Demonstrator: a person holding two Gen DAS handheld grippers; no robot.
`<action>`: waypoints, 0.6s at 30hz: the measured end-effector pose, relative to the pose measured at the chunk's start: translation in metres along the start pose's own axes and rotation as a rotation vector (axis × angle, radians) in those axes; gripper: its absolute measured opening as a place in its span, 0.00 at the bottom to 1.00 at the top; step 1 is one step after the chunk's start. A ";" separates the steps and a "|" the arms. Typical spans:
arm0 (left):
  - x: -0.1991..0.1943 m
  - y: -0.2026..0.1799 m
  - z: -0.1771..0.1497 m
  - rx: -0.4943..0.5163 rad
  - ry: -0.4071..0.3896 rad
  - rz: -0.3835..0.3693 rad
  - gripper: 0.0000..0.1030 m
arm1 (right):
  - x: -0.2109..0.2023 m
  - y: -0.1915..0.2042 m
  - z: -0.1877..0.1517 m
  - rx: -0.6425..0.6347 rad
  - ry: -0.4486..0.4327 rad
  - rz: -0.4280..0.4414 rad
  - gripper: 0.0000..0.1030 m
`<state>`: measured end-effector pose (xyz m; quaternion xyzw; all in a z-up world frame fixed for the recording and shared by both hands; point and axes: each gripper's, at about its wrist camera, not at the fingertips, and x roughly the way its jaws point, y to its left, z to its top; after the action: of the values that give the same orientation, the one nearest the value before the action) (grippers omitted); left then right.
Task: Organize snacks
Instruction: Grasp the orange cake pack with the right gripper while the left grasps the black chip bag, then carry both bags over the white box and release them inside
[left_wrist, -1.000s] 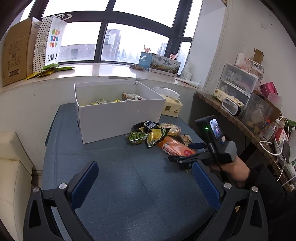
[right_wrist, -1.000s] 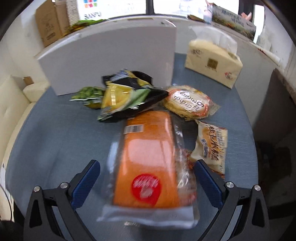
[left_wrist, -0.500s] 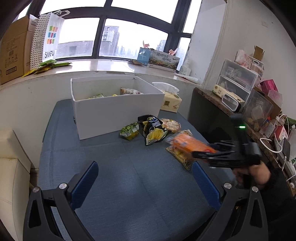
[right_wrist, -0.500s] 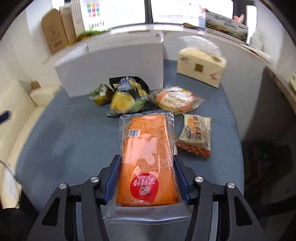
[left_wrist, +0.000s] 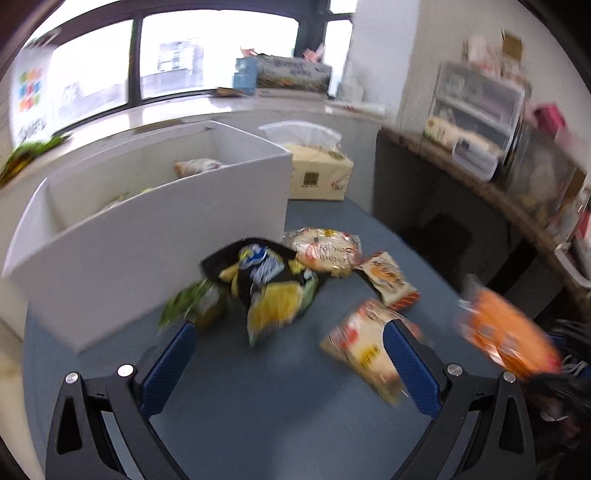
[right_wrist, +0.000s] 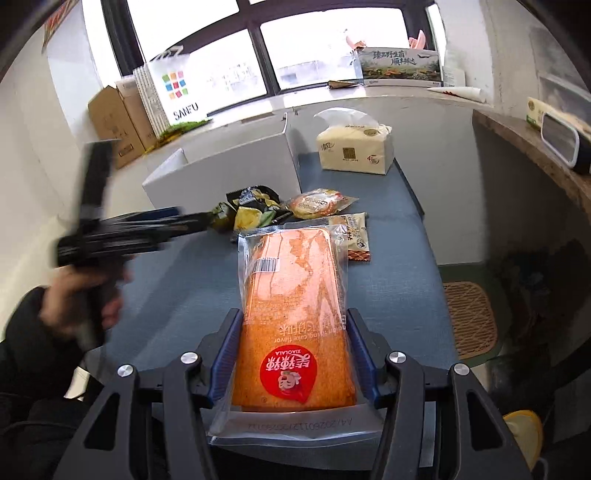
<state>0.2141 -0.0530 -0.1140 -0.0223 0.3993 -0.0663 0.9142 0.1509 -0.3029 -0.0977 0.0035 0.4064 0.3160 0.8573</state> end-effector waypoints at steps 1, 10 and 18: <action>0.008 -0.001 0.005 0.010 0.008 0.012 1.00 | -0.002 0.001 -0.001 0.007 -0.006 0.010 0.58; 0.084 -0.016 0.019 0.190 0.134 0.207 0.77 | -0.007 -0.016 -0.001 0.060 -0.037 -0.001 0.58; 0.036 -0.007 0.010 0.141 0.028 0.078 0.51 | -0.008 -0.015 -0.001 0.060 -0.039 0.003 0.58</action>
<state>0.2453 -0.0647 -0.1326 0.0585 0.4069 -0.0587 0.9097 0.1542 -0.3194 -0.0965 0.0360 0.3988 0.3050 0.8641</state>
